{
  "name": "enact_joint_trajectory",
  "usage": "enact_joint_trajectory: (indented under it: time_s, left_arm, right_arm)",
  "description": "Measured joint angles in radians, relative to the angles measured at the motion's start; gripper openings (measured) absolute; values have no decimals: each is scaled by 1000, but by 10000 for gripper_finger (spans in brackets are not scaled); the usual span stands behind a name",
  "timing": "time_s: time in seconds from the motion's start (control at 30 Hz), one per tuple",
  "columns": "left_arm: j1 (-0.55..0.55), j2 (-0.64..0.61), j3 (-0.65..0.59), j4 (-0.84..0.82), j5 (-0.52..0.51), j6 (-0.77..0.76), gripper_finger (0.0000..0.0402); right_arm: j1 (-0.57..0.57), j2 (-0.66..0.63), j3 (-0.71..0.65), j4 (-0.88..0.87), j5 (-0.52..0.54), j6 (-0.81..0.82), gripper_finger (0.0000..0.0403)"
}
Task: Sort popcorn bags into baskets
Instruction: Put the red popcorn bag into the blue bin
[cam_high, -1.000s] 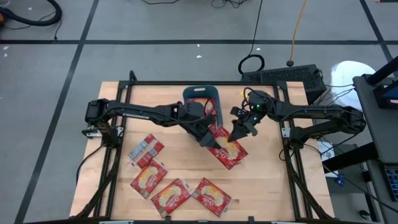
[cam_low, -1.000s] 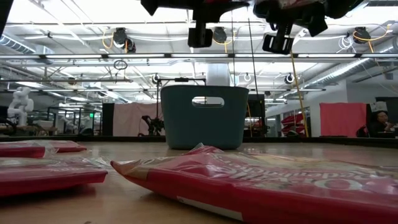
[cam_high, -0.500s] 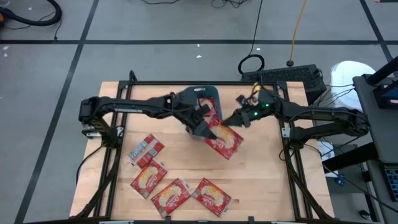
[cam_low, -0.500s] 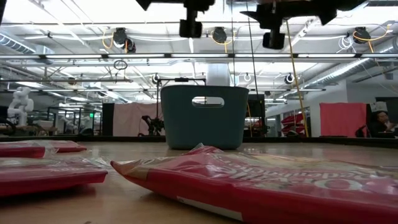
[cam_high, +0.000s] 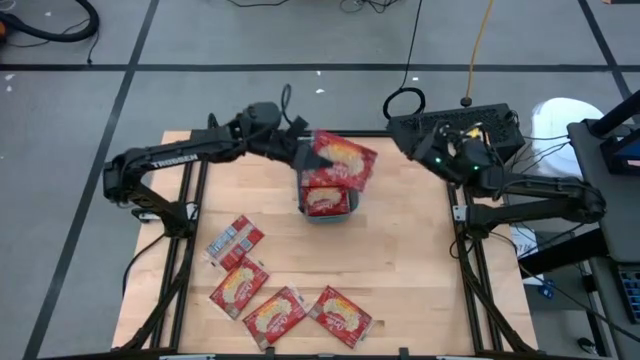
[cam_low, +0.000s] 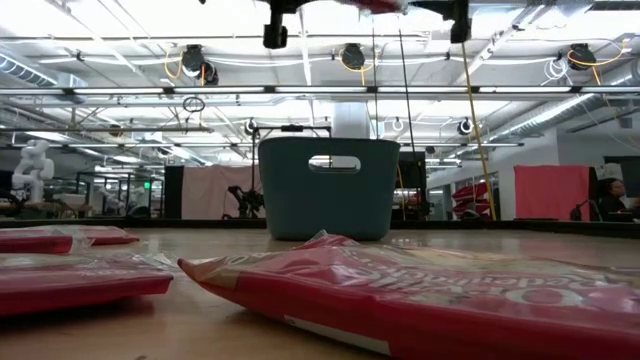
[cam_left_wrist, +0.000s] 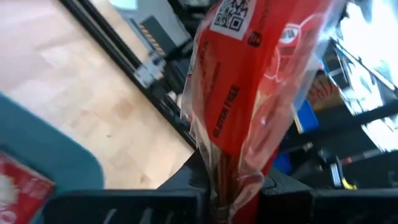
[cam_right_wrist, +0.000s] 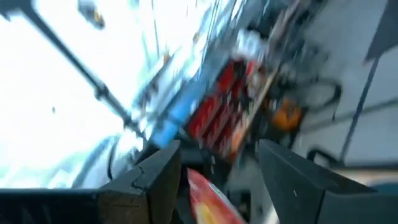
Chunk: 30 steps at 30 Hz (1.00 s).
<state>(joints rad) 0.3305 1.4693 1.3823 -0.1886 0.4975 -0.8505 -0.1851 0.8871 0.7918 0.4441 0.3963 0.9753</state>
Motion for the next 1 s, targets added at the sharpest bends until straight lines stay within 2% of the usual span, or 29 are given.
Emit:
enact_joint_trajectory:
  time_s: [0.1,0.27,0.4,0.47,0.63,0.73,0.83,1.0]
  left_arm:
    - [45,-20,0,-24,1,-6,21]
    - [151,-67,0,-6,7,16,27]
    - [240,-81,-1,23,90,25,39]
    - [271,-81,0,27,149,9,35]
    - [261,-81,0,38,160,-43,24]
    - [228,-81,-1,46,149,-55,30]
    - [205,-81,-1,74,105,-85,37]
    - [216,-81,-1,80,-6,-157,39]
  right_arm:
    - [59,30,0,122,128,-56,208]
    - [188,95,2,267,337,-138,208]
    - [300,176,60,270,493,-201,208]
    - [339,229,109,269,523,-262,208]
    - [403,386,305,177,577,-485,208]
    - [420,465,475,68,568,-693,208]
    - [441,531,664,-98,580,-898,208]
    - [460,617,861,-340,671,-1037,208]
